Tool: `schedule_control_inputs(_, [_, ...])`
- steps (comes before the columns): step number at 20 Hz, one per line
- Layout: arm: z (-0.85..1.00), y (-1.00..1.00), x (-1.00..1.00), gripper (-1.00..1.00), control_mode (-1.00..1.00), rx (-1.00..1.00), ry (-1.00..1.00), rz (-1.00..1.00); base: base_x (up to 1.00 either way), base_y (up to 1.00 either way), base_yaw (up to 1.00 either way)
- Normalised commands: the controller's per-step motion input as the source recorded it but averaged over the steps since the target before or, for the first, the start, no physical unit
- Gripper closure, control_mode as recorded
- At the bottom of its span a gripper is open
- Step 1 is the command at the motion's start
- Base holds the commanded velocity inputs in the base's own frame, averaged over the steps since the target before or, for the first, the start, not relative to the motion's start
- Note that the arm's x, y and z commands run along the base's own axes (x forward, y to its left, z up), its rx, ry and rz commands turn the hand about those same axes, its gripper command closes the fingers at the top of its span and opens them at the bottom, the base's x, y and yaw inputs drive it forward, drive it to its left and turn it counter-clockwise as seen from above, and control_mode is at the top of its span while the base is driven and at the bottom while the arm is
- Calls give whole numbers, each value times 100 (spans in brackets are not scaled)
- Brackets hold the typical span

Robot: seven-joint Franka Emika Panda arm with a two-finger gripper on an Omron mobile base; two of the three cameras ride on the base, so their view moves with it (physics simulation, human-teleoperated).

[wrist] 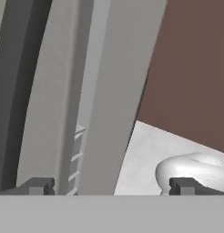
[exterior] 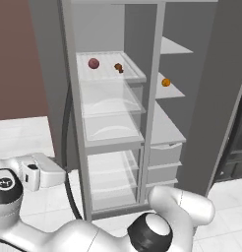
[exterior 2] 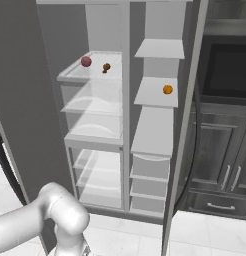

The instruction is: Pick up the frozen chicken drumstick from the freezer, place it on any shelf in the fridge, and close the fridge and freezer doors when done.

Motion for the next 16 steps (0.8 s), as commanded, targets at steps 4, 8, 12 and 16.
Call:
schedule_control_inputs(4, [-47,-19,29,-100,-100,-2,-10,29,0,0,0])
schedule_control_inputs(8, [-36,-14,23,-100,-100,-1,-7,35,0,0,0])
schedule_control_inputs(12, [-10,0,69,-100,-100,-1,0,21,0,0,0])
schedule_control_inputs(16, [0,15,70,-100,-100,-5,0,5,0,0,0])
